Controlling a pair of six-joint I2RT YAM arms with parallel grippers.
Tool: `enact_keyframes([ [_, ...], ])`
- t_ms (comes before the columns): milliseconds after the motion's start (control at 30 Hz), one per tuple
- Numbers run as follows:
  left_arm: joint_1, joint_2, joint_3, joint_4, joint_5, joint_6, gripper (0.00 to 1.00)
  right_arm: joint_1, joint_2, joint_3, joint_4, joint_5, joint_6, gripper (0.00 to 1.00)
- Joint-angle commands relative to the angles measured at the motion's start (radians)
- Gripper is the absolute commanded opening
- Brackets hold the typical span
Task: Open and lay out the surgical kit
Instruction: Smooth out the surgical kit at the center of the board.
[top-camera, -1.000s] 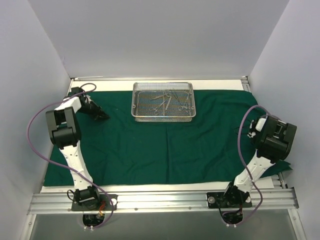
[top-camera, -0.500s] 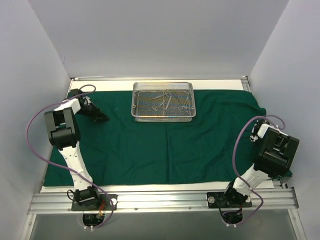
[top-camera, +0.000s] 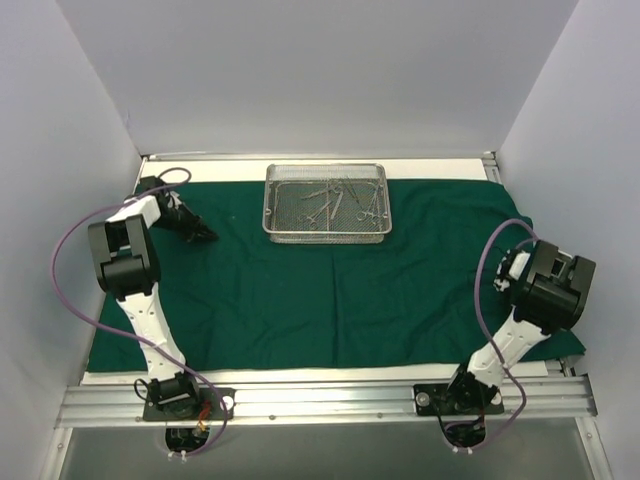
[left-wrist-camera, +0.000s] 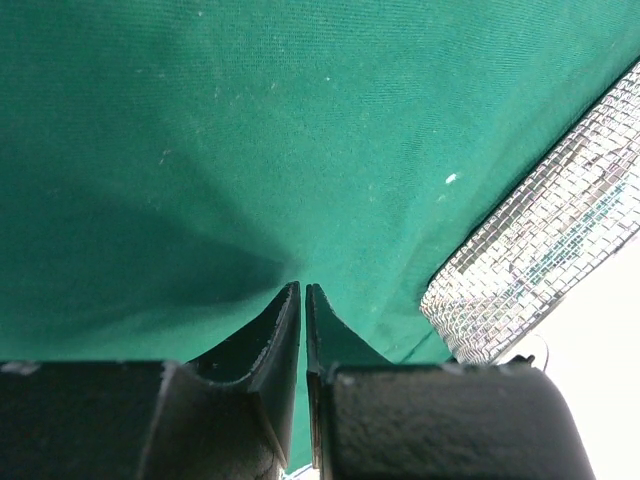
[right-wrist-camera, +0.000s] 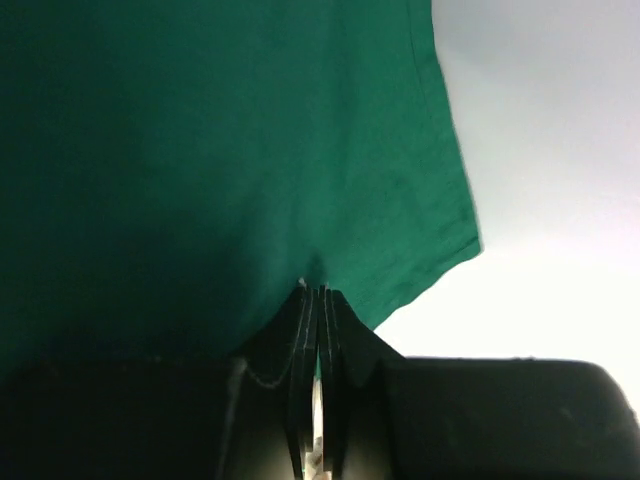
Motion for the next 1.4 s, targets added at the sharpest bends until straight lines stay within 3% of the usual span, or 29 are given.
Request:
enact_keyframes([
  [0, 0.018, -0.062, 0.029, -0.022, -0.023, 0.029, 0.15, -0.063, -0.035, -0.054, -0.047, -0.024, 0.001, 0.00],
  [167, 0.030, -0.042, 0.044, -0.019, -0.046, 0.036, 0.15, -0.026, -0.028, 0.105, -0.119, -0.034, 0.113, 0.00],
  [300, 0.030, -0.020, 0.083, -0.034, -0.066, 0.040, 0.15, 0.136, 0.067, 0.364, -0.206, -0.027, 0.251, 0.00],
  [333, 0.030, -0.019, 0.098, -0.043, -0.072, 0.045, 0.15, 0.152, 0.098, 0.507, -0.235, -0.040, 0.283, 0.00],
  [533, 0.030, 0.024, 0.220, -0.110, -0.144, 0.100, 0.15, 0.311, 0.219, 0.887, -0.190, -0.206, 0.346, 0.00],
  [600, 0.030, 0.036, 0.260, -0.115, -0.167, 0.132, 0.11, 0.322, 0.312, 1.031, -0.270, -0.247, 0.525, 0.00],
  [700, 0.027, 0.053, 0.303, -0.173, -0.202, 0.180, 0.02, 0.325, 0.418, 1.280, -0.355, -0.407, 0.598, 0.00],
  [833, 0.020, 0.078, 0.343, -0.226, -0.265, 0.224, 0.02, 0.328, 0.415, 1.283, -0.285, -0.626, 0.664, 0.00],
  [933, 0.020, 0.105, 0.362, -0.233, -0.278, 0.232, 0.02, 0.331, 0.461, 1.291, -0.266, -0.834, 0.595, 0.00],
  [1033, 0.026, 0.136, 0.403, -0.244, -0.297, 0.252, 0.02, 0.342, 0.478, 1.297, -0.257, -0.913, 0.555, 0.00],
  [1167, 0.029, 0.164, 0.443, -0.247, -0.321, 0.261, 0.02, 0.347, 0.461, 1.199, -0.095, -1.022, 0.572, 0.00],
  [1367, 0.032, 0.193, 0.480, -0.270, -0.340, 0.244, 0.02, 0.353, 0.547, 1.220, -0.107, -1.058, 0.647, 0.00],
])
